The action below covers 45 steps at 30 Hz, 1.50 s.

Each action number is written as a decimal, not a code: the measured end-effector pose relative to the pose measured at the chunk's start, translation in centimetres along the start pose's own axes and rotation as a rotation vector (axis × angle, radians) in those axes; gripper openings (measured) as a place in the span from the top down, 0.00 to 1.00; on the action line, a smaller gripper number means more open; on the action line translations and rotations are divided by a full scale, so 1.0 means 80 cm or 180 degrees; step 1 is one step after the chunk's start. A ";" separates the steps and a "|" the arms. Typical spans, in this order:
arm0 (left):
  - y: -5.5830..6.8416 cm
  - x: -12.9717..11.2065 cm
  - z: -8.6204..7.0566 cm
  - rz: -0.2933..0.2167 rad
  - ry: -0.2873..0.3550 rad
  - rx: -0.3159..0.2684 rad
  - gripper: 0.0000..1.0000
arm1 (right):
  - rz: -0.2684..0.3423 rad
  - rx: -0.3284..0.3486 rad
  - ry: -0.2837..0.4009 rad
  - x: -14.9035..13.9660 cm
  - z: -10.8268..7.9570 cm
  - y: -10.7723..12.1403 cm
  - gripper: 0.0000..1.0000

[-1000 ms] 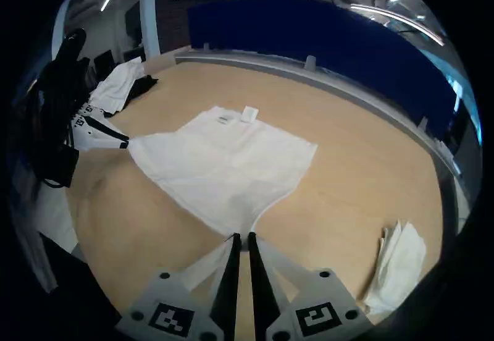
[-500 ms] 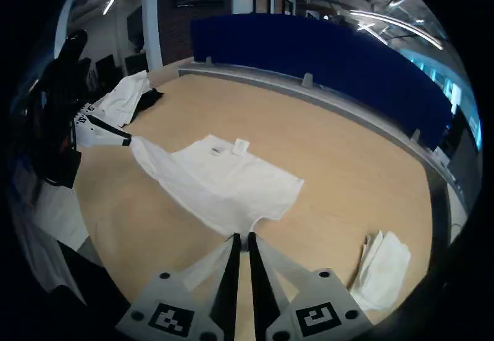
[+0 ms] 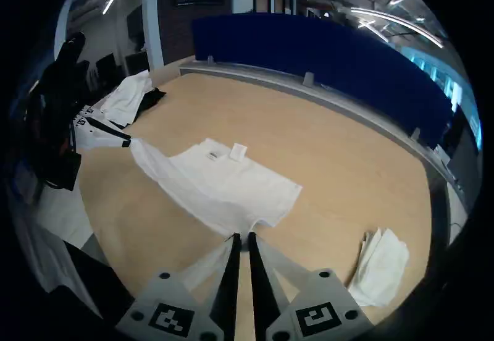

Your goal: Fold towel

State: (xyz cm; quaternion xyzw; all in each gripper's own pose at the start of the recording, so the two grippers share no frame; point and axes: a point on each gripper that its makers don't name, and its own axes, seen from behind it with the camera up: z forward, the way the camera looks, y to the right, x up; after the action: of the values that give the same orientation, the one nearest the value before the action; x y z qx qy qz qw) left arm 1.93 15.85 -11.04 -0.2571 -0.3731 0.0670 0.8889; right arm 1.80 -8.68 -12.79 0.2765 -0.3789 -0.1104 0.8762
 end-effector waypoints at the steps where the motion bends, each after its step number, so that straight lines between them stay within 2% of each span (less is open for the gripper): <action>1: -0.001 0.001 0.001 -0.0003 0.0008 0.0009 0.90 | -0.0003 -0.0003 -0.0004 0.000 0.001 0.001 0.90; 11: -0.014 0.018 0.024 -0.0034 0.0053 0.0068 0.90 | -0.0053 -0.0056 -0.0055 0.013 0.023 0.022 0.90; 23: -0.042 0.035 0.077 -0.0172 0.0060 0.0161 0.90 | -0.0035 -0.0108 -0.0109 0.031 0.077 0.058 0.90; 31: -0.057 0.033 0.113 -0.0127 -0.0017 0.0198 0.90 | 0.0007 -0.0132 -0.0192 0.031 0.108 0.075 0.90; 45: -0.072 0.017 0.160 -0.0162 -0.0079 0.0291 0.90 | 0.0148 -0.0176 -0.0269 0.009 0.154 0.088 0.89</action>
State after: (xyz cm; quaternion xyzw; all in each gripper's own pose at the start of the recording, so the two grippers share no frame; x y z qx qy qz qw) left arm -6.49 16.55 0.28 -0.2057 -0.3871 0.0645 0.8965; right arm -6.73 -8.09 -1.47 0.2384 -0.4188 -0.1121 0.8690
